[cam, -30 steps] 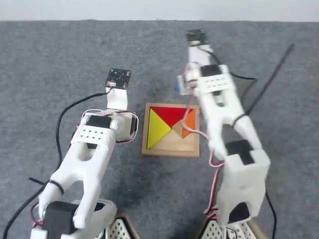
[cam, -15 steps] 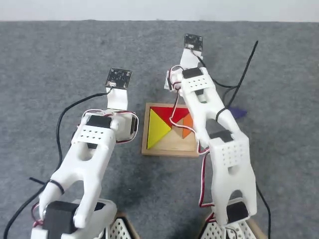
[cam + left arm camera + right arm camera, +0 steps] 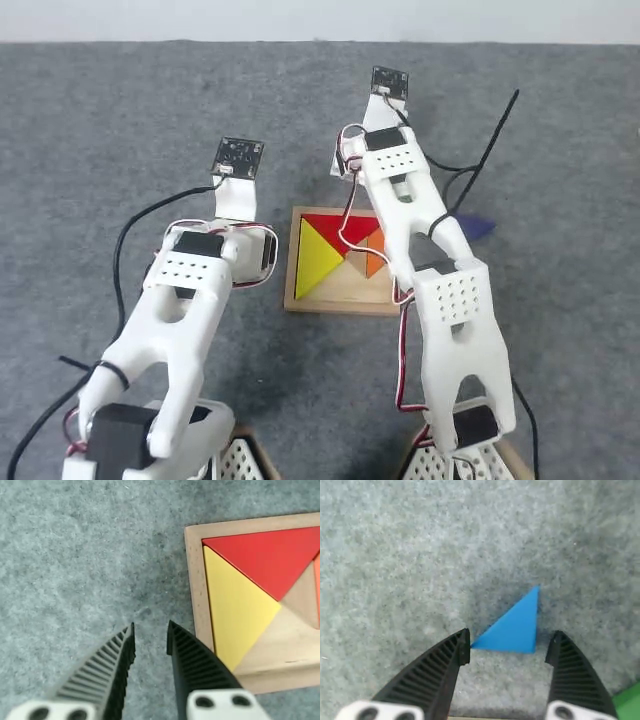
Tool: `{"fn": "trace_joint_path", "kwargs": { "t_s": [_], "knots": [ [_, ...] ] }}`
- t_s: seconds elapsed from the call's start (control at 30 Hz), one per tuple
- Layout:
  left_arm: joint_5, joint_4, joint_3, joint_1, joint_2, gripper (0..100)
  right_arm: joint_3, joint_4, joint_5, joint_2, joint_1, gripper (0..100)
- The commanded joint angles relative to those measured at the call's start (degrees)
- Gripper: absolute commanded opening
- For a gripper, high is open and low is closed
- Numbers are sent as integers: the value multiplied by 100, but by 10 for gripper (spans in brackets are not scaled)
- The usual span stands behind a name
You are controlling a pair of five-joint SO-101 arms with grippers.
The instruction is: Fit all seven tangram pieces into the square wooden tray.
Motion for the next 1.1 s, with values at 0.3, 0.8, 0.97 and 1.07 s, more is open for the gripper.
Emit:
{"fn": "trace_joint_path", "kwargs": {
  "t_s": [0.3,0.8,0.97,1.07],
  "knots": [
    [0,-97,-31,44,-35,108,-193,532,-70,-66,57,128],
    [0,-97,-31,44,-35,108,-1099,2642,1380,-1182,-356,129],
    [0,-97,-31,44,-35,108,-1451,3266,2567,-1815,-365,129],
    [0,-97,-31,44,-35,108,-1442,3345,3138,-2053,-365,129]
  ]
}}
